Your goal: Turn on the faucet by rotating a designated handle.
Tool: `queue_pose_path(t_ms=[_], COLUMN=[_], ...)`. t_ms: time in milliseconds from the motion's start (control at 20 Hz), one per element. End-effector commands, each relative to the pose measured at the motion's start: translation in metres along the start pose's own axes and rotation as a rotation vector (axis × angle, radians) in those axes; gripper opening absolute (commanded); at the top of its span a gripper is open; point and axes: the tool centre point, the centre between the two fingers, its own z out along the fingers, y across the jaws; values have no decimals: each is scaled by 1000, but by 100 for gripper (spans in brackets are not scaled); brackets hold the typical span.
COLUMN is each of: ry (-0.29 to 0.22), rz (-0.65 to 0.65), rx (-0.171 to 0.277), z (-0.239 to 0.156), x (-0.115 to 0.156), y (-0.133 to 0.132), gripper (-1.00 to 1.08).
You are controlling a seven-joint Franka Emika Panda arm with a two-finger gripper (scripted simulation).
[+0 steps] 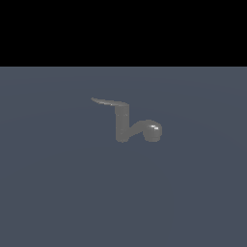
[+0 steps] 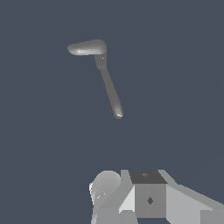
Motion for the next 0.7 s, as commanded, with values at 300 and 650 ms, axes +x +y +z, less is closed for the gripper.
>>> queue_pose_path(t_ms=[300,650], ry=[-34,-47], rz=[31,43], rx=[-8,-11], z=[9,12], x=[-1,-2], y=[3,4], gripper=[-100,-100])
